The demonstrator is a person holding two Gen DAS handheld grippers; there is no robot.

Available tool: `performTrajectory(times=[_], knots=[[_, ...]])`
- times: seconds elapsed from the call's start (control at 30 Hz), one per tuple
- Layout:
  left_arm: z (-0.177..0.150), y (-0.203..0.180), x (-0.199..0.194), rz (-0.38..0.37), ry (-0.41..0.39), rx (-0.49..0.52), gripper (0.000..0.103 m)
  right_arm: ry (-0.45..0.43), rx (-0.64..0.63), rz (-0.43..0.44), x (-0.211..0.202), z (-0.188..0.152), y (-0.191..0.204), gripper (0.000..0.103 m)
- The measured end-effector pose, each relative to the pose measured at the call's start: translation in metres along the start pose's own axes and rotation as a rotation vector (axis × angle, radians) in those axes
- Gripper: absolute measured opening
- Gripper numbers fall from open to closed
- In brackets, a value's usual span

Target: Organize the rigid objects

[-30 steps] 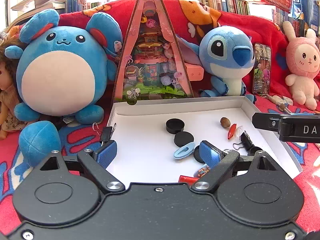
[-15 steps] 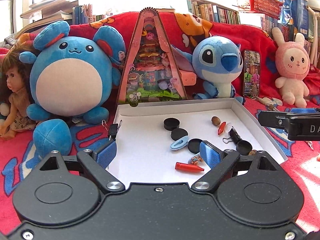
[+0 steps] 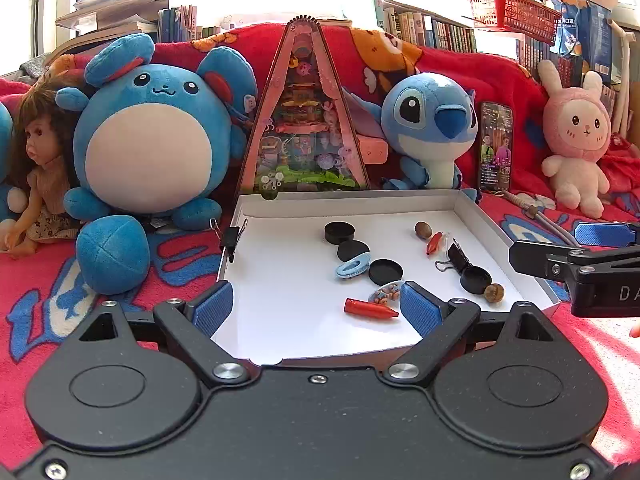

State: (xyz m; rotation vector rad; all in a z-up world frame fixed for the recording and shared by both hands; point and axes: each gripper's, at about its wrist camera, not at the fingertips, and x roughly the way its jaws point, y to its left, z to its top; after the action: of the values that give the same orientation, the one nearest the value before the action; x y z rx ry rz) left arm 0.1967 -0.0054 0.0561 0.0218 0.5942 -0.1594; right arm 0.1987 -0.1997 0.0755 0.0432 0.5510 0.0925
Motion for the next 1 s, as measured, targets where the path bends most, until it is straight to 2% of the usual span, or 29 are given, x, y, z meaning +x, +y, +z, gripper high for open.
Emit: performTrajectory(times=[1.0], knots=[[-0.042,-0.006,-0.026,-0.007,-0.01,-0.001,0.09,0.003,0.0,-0.017,-0.021,-0.039,0.004,0.103]])
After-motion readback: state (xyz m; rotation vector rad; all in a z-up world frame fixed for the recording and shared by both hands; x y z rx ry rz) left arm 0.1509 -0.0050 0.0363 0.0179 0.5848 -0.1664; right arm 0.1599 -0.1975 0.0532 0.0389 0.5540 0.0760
